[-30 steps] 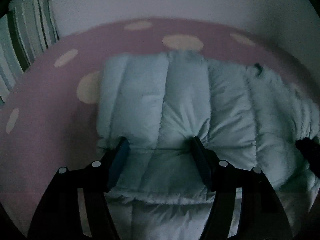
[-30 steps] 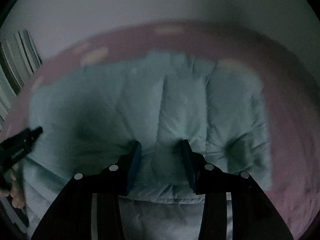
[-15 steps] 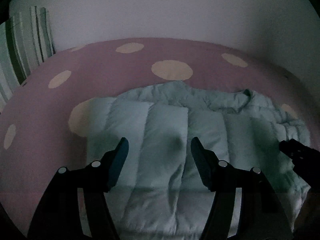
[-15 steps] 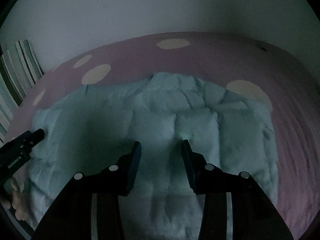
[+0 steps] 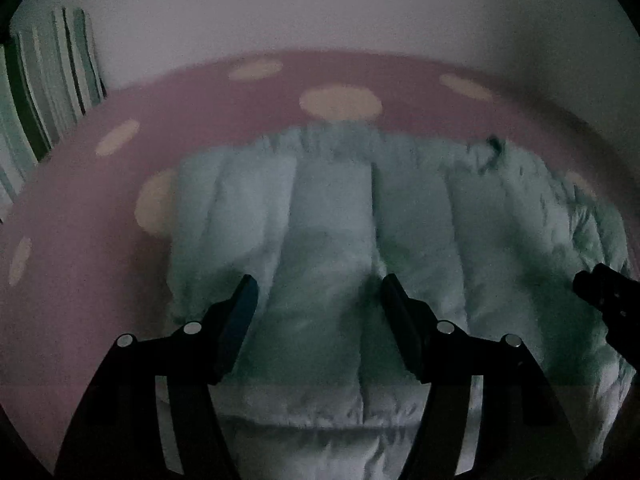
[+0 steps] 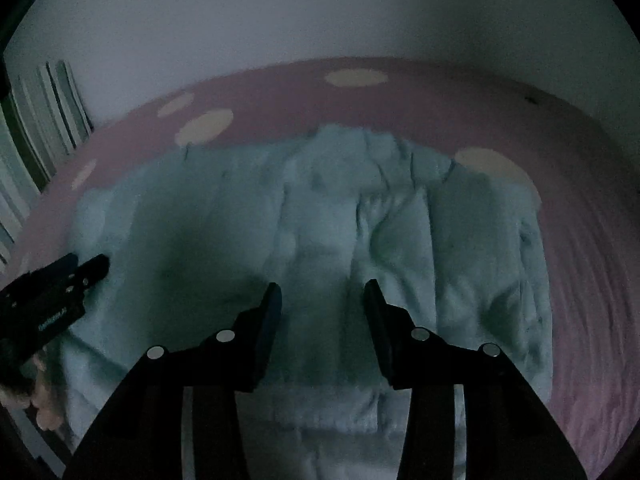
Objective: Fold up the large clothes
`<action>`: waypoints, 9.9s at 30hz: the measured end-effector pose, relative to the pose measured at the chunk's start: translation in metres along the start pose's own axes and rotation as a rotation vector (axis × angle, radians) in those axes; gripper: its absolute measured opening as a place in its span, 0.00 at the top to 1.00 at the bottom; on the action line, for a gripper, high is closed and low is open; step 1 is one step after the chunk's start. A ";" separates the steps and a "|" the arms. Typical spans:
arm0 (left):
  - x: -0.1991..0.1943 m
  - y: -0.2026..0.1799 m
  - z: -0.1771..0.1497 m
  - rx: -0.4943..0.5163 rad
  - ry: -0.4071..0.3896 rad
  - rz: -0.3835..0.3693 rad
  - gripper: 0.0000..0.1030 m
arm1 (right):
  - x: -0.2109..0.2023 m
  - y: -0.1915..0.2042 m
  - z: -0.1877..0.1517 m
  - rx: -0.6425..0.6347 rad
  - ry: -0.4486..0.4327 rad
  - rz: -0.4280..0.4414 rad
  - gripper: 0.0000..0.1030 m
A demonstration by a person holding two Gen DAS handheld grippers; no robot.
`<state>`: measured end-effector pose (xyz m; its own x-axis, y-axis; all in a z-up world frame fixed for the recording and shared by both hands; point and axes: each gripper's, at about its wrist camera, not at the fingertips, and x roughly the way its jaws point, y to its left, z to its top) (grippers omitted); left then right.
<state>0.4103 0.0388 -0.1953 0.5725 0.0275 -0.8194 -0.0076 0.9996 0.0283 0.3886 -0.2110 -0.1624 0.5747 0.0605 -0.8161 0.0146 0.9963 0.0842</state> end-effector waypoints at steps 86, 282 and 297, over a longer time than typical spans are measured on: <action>-0.047 0.098 -0.003 -0.156 -0.028 -0.180 0.85 | -0.034 -0.140 -0.026 0.331 -0.043 0.238 0.91; -0.056 -0.023 -0.011 -0.024 -0.076 -0.100 0.18 | -0.005 0.017 0.006 -0.070 -0.143 -0.025 0.31; 0.033 0.001 0.065 -0.035 0.018 0.007 0.14 | 0.083 0.008 0.070 -0.040 -0.020 -0.077 0.27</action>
<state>0.4823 0.0399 -0.1851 0.5572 0.0345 -0.8296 -0.0407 0.9991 0.0142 0.4931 -0.2021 -0.1894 0.5891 -0.0170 -0.8079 0.0272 0.9996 -0.0012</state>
